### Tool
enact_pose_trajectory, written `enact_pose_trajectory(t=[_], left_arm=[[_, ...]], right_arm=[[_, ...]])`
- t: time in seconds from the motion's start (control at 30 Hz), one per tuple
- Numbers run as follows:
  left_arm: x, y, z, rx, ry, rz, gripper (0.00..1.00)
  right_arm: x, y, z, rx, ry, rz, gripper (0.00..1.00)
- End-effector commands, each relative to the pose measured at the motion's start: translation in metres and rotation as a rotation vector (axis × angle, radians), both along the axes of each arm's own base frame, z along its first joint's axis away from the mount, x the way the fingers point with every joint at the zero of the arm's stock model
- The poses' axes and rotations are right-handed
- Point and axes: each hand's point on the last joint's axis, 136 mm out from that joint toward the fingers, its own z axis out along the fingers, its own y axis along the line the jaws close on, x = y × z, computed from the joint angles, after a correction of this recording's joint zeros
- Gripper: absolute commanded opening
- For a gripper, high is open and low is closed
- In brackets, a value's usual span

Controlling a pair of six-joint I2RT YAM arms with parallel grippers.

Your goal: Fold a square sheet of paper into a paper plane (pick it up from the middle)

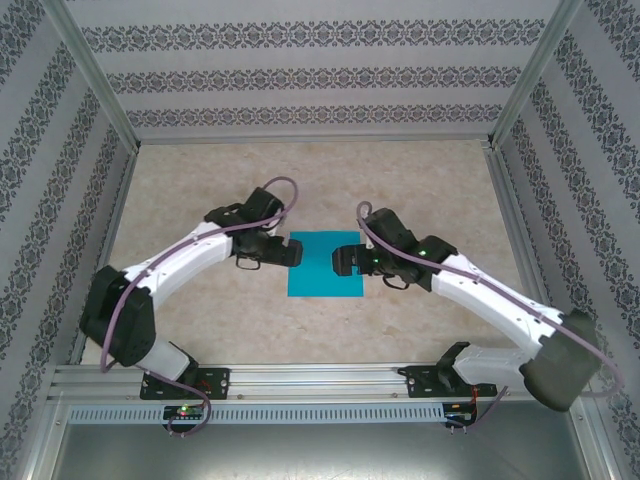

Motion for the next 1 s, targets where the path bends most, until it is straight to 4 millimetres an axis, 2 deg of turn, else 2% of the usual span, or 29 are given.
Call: enact_pose_trajectory(t=[0.0,0.17,0.4,0.8,0.97], left_arm=[[-0.002,0.022,0.002,-0.105,-0.013,0.039,1.00],[-0.018,0.039,-0.007,-0.170,-0.007,0.081,1.00],[-0.015,0.040,0.006,-0.215,-0.048,0.100,1.00],[-0.013,0.042,0.003,-0.230,-0.038,0.123,1.00],[-0.014,0.043,0.003,-0.229,-0.039,0.127,1.00]], right_arm=[[0.011,-0.001,-0.008,-0.075,0.020,-0.079,0.98],[0.021,0.020,-0.026,-0.104,0.073,-0.081,0.98],[0.037,0.046,-0.051,-0.112,0.143,-0.131,0.97],[0.062,0.063,-0.085,-0.195,0.191,-0.172,0.97],[0.066,0.069,-0.106,-0.222,0.239,-0.194,0.95]])
